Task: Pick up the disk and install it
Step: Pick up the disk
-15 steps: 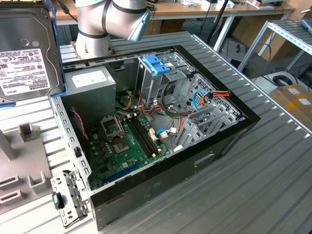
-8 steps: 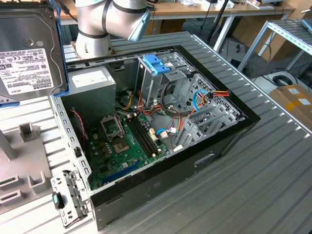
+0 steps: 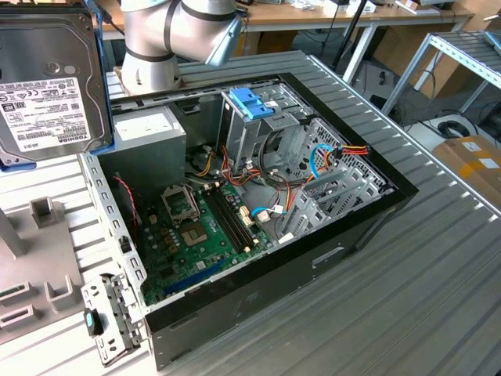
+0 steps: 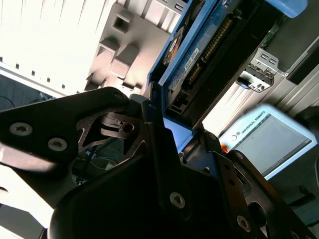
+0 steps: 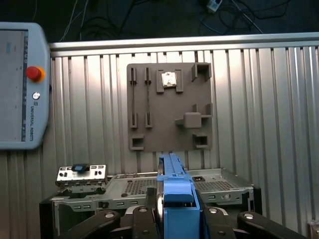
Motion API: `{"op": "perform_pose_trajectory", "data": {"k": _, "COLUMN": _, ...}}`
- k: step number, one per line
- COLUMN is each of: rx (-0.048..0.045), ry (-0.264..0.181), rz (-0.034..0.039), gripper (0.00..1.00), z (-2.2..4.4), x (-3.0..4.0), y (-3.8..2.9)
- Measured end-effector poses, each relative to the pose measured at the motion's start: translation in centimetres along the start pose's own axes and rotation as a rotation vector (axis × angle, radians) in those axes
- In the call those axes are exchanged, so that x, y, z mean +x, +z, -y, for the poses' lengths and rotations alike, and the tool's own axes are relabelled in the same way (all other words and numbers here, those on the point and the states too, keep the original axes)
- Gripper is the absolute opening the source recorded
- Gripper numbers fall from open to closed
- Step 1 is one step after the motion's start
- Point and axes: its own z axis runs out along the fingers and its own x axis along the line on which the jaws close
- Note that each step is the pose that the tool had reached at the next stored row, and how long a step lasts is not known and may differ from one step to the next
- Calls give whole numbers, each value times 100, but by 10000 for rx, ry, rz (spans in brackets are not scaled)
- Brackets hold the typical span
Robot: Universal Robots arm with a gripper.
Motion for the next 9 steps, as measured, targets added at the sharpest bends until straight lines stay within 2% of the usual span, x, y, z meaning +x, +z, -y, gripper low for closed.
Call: {"op": "perform_pose_trajectory", "data": {"k": 9, "rx": 0, "ry": 0, "rz": -4, "gripper": 37, "z": 64, "x": -4, "y": 2}}
